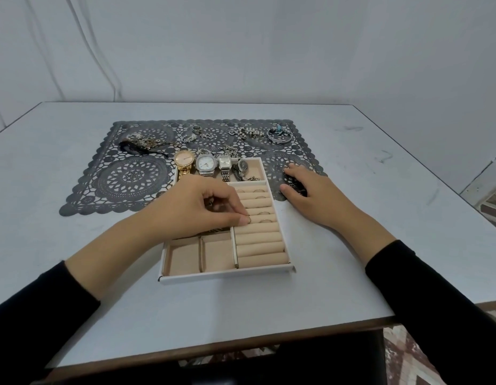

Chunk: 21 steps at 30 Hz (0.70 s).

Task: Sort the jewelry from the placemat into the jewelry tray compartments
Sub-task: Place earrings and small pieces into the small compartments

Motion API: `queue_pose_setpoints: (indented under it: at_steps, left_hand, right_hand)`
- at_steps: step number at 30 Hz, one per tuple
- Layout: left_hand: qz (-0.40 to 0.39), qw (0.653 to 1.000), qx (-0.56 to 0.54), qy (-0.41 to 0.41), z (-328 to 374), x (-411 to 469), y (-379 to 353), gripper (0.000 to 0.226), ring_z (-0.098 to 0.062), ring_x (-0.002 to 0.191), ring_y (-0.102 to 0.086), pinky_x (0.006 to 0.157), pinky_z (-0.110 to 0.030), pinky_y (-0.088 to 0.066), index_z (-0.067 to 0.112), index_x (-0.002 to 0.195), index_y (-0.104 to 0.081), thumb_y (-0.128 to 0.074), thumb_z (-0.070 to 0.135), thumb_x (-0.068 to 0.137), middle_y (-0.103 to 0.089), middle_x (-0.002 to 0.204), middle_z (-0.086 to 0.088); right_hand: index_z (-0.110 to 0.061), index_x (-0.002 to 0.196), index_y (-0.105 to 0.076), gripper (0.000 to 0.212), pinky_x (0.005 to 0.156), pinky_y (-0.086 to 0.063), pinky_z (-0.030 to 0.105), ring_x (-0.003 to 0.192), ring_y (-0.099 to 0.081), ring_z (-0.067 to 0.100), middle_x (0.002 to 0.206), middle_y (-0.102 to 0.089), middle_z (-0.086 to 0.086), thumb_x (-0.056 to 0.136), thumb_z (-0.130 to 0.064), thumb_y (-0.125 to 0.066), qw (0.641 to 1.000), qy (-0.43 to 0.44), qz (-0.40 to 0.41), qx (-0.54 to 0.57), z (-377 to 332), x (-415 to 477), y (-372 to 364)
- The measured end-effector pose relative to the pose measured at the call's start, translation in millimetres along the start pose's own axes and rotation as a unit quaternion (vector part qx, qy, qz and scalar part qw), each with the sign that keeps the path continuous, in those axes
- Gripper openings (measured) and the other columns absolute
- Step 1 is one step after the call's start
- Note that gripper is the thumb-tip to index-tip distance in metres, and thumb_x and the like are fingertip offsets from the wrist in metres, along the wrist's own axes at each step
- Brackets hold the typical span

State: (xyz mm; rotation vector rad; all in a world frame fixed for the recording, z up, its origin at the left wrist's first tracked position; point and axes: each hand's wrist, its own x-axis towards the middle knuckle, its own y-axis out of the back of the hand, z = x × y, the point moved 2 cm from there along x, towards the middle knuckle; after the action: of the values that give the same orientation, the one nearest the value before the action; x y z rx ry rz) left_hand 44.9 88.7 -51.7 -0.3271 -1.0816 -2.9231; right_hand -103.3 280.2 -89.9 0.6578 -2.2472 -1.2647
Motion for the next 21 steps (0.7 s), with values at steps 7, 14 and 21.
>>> queue_pose_setpoints:
  at_steps: [7, 14, 21]
  left_hand:
    - [-0.059, 0.998, 0.018, 0.016, 0.1, 5.1, 3.6, 0.008, -0.014, 0.080, -0.067, 0.079, -0.038, -0.055, 0.027, 0.089, -0.079, -0.077, 0.029, 0.082, -0.076, 0.086, 0.010]
    - [-0.075, 0.997, -0.009, 0.032, -1.3, 7.9, 3.0, 0.009, -0.014, 0.070, -0.060, 0.070, -0.031, -0.050, 0.026, 0.088, -0.080, -0.080, 0.028, 0.079, -0.075, 0.085, -0.002]
    - [-0.083, 0.995, -0.021, 0.043, -1.4, 9.7, 4.1, 0.011, -0.009, 0.071, -0.059, 0.070, -0.024, -0.048, 0.023, 0.086, -0.079, -0.079, 0.031, 0.078, -0.075, 0.087, -0.003]
  right_hand:
    - [-0.022, 0.141, -0.044, 0.049, 0.111, -0.034, 0.037, 0.138, -0.036, 0.015, 0.152, -0.037, -0.005, 0.097, -0.042, -0.047, 1.000, -0.004, -0.004, -0.001, 0.8, 0.4, -0.2]
    - [-0.015, 0.133, -0.051, 0.040, 0.103, -0.038, 0.036, 0.128, -0.046, 0.019, 0.141, -0.049, 0.002, 0.098, -0.034, -0.048, 1.000, 0.006, 0.000, 0.001, -5.9, -3.5, 3.9]
    - [-0.017, 0.135, -0.049, 0.041, 0.100, -0.037, 0.032, 0.127, -0.047, 0.018, 0.140, -0.050, 0.000, 0.099, -0.036, -0.048, 1.000, 0.011, -0.002, -0.007, -6.8, -3.3, 5.2]
